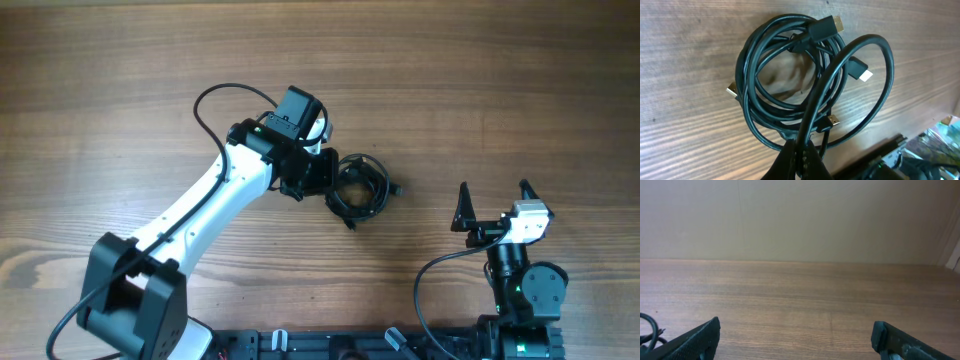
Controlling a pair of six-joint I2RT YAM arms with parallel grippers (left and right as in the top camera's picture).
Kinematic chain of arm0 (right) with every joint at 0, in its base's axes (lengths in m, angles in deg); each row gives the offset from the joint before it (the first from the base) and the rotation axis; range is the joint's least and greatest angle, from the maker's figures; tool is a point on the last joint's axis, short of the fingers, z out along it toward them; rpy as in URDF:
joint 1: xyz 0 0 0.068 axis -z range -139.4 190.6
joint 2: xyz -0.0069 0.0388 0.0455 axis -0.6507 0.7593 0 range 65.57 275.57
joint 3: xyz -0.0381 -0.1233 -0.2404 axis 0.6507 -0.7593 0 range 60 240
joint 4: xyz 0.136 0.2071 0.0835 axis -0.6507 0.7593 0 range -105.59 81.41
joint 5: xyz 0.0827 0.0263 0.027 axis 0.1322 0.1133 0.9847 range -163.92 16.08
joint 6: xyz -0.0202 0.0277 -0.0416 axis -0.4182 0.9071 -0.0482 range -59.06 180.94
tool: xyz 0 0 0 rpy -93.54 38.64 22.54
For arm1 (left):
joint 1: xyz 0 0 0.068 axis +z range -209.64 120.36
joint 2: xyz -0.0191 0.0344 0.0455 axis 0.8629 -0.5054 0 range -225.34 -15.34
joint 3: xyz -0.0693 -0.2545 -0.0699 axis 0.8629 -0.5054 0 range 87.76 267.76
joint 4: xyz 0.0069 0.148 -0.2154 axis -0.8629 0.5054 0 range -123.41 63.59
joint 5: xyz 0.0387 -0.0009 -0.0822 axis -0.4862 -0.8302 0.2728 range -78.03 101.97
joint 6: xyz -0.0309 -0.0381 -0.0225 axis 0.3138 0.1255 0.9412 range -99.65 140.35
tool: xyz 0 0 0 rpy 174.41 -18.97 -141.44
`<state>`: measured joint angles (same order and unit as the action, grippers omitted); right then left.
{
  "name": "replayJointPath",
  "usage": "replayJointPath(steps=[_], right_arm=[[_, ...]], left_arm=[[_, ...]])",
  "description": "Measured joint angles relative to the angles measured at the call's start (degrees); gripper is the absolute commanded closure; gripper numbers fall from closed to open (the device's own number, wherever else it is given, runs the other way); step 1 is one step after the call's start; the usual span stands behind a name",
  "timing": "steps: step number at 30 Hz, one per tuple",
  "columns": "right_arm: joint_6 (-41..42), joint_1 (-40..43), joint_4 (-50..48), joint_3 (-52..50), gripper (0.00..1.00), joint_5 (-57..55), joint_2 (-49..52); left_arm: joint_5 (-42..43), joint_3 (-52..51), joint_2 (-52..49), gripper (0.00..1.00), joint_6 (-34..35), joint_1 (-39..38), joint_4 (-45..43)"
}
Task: Untangle cables
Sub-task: 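Lift the grasped cable loop with the left gripper, pulling it up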
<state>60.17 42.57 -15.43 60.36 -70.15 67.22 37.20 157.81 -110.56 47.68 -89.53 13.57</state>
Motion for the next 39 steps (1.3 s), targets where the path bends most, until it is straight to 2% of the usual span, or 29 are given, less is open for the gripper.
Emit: replayJointPath(steps=[4, 8, 13, 18, 24, 27, 29, 33, 36, 39], right_arm=[[0.00, 0.00, 0.00, 0.00, 0.00, 0.00, 0.00], [0.00, 0.00, 0.00, 0.00, 0.00, 0.00, 0.00], [0.00, 0.00, 0.00, 0.00, 0.00, 0.00, 0.00], [0.00, 0.00, 0.00, 0.00, 0.00, 0.00, 0.00], [0.00, 0.00, 0.00, 0.00, 0.00, 0.00, 0.00], [0.00, 0.00, 0.02, 0.00, 0.00, 0.00, 0.00], [0.00, 0.00, 0.00, 0.00, 0.00, 0.00, 0.00], [0.00, 0.00, 0.00, 0.00, 0.00, 0.00, 0.00], [0.00, 0.00, 0.00, 0.00, 0.00, 0.00, 0.00], [0.00, 0.00, 0.00, 0.00, 0.00, 0.00, 0.00]], left_arm=[[0.61, 0.22, 5.79, 0.96, 0.00, 0.00, 0.57], [0.74, 0.90, 16.70, 0.96, 0.00, 0.00, 0.57], [-0.46, 1.31, 23.58, 0.96, 0.17, 0.00, 0.85], [-2.89, 1.33, 23.76, 0.96, 0.20, 0.00, 1.62], [-0.09, 1.33, 24.74, 0.96, 4.28, 0.00, -6.75], [-0.42, 1.40, 26.25, 0.96, 4.94, 0.00, -5.70], [-2.97, 1.60, 26.10, 0.96, 5.18, 0.00, -1.84], [-6.49, 1.70, 22.34, 0.96, 5.57, 0.00, 1.70], [-6.75, 1.70, 18.51, 0.96, 5.64, -0.07, 2.10], [-2.93, 1.99, 17.92, 0.96, 5.95, -0.04, -1.66]])
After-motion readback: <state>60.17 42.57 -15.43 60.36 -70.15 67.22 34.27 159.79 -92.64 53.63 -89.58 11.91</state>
